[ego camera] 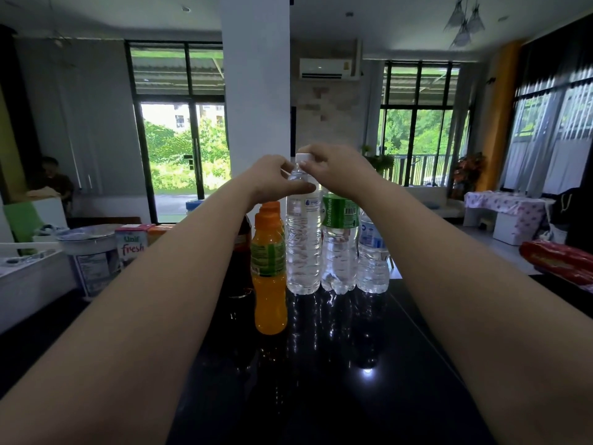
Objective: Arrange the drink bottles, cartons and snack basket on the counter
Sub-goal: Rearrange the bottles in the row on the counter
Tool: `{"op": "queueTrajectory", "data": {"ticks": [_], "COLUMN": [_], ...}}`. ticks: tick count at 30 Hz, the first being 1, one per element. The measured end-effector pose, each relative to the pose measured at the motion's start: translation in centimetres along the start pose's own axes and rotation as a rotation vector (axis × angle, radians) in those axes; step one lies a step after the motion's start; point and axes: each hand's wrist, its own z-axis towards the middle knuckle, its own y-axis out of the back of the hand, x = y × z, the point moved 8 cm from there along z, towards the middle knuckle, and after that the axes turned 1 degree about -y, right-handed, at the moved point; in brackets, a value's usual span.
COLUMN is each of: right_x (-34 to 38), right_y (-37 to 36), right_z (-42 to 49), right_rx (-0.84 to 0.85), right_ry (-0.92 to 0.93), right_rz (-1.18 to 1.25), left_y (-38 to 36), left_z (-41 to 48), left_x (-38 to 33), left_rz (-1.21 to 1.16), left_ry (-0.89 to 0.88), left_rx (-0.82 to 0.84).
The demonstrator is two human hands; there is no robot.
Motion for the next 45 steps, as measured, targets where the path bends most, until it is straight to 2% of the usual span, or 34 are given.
{"op": "queueTrajectory", "data": {"ticks": [10,14,20,24,29,36,40,45], "right_x": [0.2,0.9,3.4,5.3,6.9,7.9,7.9,7.9], "right_y": [0.0,1.1,3.5,2.3,-0.1,-1.4,-1.9,-2.2], "right_z": [-0.3,-1.2,-4.7,-6.4,-7.8,-8.6,-8.4,-7.8], "right_rx": [-0.032,-0.130,-0.295,-0.141,0.095,0.246,0.250,0.375], "right_ry": [0.004,0.023,0.073,0.082,0.061,0.035,0.018,-0.044], "right_rz": [-0.061,-0.153,0.084,0.218,0.236,0.183,0.153,0.258], "left_y": [0.1,1.1,3.6,3.8,4.1,3.0,2.1,2.2], "left_z": [-0.8,-1.3,-4.2,-6.3,-7.3,-6.6,-5.8,-5.2], "left_x": [-0.5,-0.1,1.6,2.5,2.9,3.0,3.1,3.3], "left_rz": [0.032,0.017,-0.067,-0.095,-0.093,-0.122,-0.104,-0.101], "left_ry": [-0.027,-0.030,-0.018,-0.003,-0.017,-0.022,-0.030,-0.043], "left_rx": [0.036,0.006,-0.075,-0.054,-0.024,0.072,0.120,0.164]}}
